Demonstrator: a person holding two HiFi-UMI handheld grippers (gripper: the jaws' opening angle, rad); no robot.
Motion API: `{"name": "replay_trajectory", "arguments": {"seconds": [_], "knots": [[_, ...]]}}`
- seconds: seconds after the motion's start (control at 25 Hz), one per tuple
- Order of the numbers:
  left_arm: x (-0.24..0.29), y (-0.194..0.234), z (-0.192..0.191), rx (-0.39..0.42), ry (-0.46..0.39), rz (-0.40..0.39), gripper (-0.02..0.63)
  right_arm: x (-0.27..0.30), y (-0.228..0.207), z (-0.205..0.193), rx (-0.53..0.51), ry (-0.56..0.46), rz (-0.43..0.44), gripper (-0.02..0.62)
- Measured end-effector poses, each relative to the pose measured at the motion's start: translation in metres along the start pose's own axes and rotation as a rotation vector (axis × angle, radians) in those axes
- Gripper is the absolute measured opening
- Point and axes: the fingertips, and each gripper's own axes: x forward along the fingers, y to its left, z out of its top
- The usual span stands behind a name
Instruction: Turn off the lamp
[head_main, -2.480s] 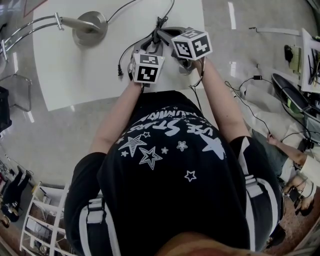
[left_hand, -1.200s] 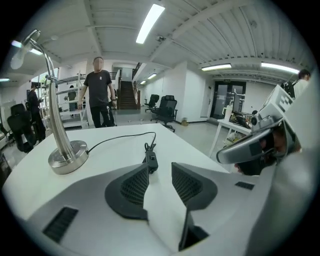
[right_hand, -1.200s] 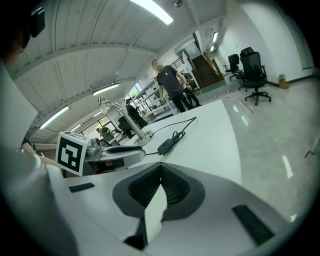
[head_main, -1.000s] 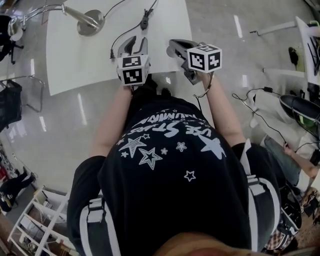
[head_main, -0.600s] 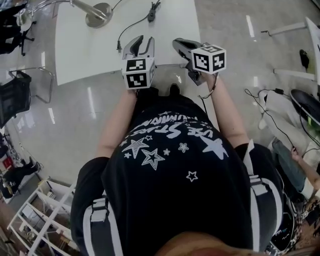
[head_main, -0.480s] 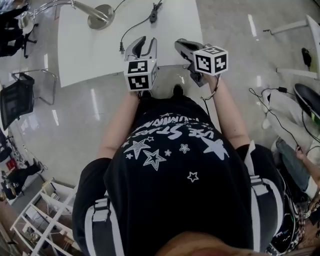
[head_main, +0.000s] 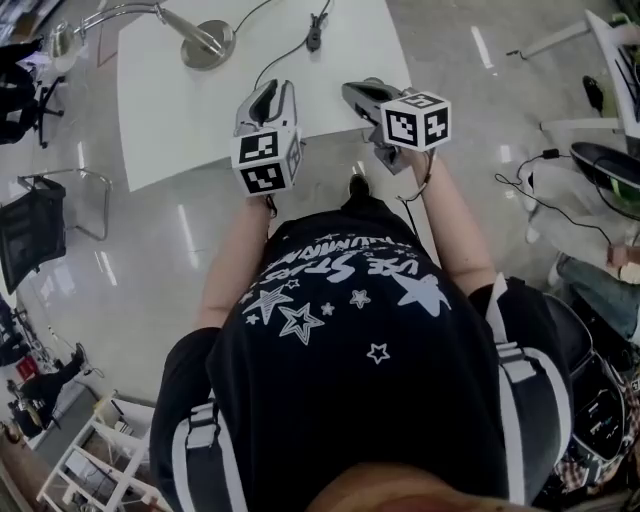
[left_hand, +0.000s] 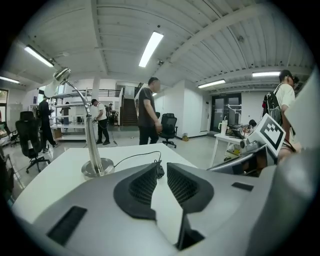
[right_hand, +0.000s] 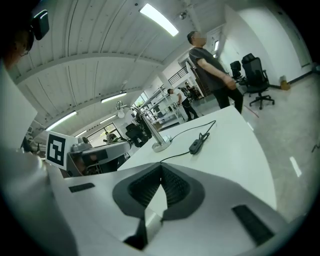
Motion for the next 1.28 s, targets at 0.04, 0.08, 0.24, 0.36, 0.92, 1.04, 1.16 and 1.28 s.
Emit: {"name": "replay_trajectory", "arguments": {"seconds": [0.04, 0.08, 0.24, 0.36, 0.92, 1.04, 1.16, 1.28], "knots": [[-0.007, 0.008, 0.0, -0.005, -0.007, 0.004, 0.071, 0.003, 0.009, 0.001, -0.005, -0.006, 0.0, 0.006], [-0.014, 0.016, 0.0, -0.007, -0.013, 0.01, 0.058, 0.006, 0.019, 0.001, -0.012, -0.01, 0.001, 0.006], [-0.04, 0.04, -0.007, -0.011, -0.012, 0.017, 0.035, 0.011, 0.05, -0.001, -0.031, -0.039, -0.014, 0.006], [-0.058, 0.052, -0.012, -0.019, -0.02, 0.008, 0.035, 0.014, 0.069, -0.007, -0.046, -0.061, -0.037, 0.006], [-0.133, 0.069, -0.032, -0.008, -0.048, -0.091, 0.035, -0.001, 0.151, -0.041, -0.092, -0.116, -0.139, 0.005], [-0.149, 0.07, -0.035, -0.002, -0.057, -0.109, 0.035, -0.006, 0.167, -0.051, -0.095, -0.134, -0.157, 0.005], [-0.164, 0.067, -0.038, 0.006, -0.067, -0.124, 0.035, -0.011, 0.181, -0.061, -0.097, -0.155, -0.169, 0.006], [-0.176, 0.062, -0.042, 0.015, -0.074, -0.141, 0.035, -0.017, 0.191, -0.069, -0.097, -0.173, -0.177, 0.005]]}}
